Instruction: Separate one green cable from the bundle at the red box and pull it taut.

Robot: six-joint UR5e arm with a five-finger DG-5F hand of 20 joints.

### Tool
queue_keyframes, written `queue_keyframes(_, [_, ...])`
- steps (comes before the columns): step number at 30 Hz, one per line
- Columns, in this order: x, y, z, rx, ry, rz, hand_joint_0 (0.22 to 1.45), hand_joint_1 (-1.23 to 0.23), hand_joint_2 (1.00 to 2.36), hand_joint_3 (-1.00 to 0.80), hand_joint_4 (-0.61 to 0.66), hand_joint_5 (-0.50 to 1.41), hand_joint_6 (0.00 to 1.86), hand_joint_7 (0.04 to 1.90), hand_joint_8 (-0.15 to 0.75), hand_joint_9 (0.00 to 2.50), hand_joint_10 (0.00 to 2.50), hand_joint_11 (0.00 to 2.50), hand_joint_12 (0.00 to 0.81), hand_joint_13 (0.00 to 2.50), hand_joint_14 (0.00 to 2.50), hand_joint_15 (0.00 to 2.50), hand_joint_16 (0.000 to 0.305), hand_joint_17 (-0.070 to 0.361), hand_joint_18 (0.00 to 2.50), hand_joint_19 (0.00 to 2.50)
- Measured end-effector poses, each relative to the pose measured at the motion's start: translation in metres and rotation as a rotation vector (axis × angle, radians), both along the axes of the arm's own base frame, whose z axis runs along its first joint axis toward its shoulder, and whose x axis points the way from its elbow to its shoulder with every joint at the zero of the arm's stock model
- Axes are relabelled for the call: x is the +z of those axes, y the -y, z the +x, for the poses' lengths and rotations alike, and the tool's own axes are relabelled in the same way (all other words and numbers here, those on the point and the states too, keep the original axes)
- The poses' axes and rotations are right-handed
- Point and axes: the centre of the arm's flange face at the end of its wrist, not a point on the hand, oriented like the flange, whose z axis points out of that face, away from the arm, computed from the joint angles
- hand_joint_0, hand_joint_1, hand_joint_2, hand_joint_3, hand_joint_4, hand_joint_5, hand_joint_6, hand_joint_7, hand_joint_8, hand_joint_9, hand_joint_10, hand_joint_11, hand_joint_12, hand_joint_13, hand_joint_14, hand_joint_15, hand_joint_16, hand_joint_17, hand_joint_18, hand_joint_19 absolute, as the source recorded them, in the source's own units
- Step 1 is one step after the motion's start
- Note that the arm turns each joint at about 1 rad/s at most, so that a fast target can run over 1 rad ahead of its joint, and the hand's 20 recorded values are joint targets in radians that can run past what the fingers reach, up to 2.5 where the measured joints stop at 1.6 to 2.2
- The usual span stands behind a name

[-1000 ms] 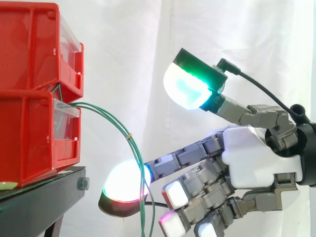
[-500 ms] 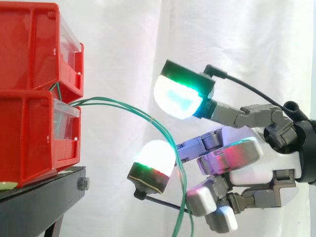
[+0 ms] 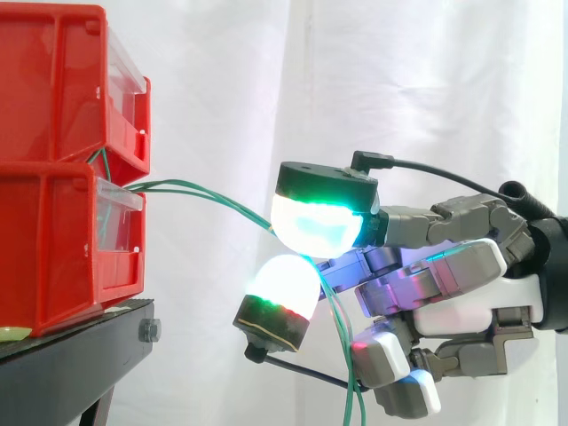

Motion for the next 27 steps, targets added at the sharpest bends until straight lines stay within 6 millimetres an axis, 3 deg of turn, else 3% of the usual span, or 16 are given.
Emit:
queue_keyframes(8, [0.004,0.000,0.001,-0.005,-0.001,-0.002,0.71,-0.67,1.02,-0.24,0.18,0.12,0.52,1.34,0.261,1.91,0.02,0.60,0.238,1.30,0.02,0.58,0.030,0.068,1.31,0.63])
queue_keyframes(19, [0.033,0.006,0.005,-0.023,-0.065,-0.054,0.70,-0.67,1.02,-0.27,0.18,0.12,0.53,1.33,0.258,1.90,0.02,0.59,0.234,1.29,0.02,0.59,0.030,0.067,1.30,0.64])
queue_keyframes(27, [0.041,0.008,0.006,-0.026,-0.075,-0.069,0.70,-0.67,1.02,-0.27,0.18,0.12,0.53,1.32,0.254,1.90,0.02,0.59,0.235,1.29,0.02,0.59,0.030,0.066,1.29,0.64])
